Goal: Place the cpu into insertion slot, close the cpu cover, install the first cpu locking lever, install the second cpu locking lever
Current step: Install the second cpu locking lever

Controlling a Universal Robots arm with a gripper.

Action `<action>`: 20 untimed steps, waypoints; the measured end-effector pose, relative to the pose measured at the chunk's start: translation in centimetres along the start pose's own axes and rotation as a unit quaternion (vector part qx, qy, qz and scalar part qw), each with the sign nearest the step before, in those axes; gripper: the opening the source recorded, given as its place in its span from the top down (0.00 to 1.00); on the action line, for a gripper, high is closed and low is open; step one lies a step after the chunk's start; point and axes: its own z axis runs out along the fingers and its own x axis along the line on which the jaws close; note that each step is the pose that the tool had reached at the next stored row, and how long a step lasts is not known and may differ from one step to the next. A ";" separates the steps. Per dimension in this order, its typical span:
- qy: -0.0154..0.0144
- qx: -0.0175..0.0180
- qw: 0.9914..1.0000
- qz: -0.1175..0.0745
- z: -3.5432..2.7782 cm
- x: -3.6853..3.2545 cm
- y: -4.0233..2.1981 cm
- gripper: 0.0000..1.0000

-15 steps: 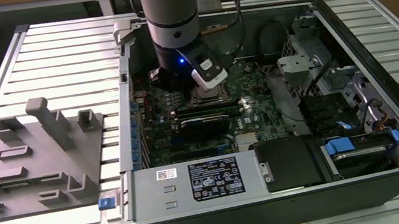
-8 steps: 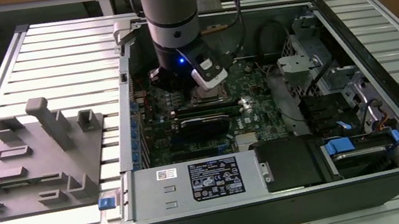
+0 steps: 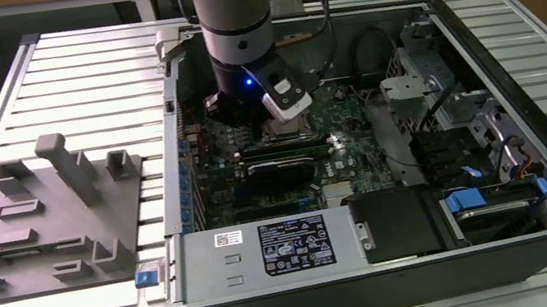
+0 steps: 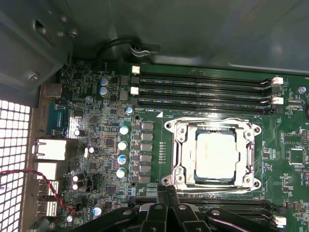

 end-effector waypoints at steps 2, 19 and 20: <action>0.000 0.000 1.000 0.000 -0.05 0.00 0.00 0.89; 0.000 0.000 1.000 0.000 -0.05 -0.04 0.91 0.89; 0.000 0.000 1.000 0.000 -0.04 -0.04 0.97 0.89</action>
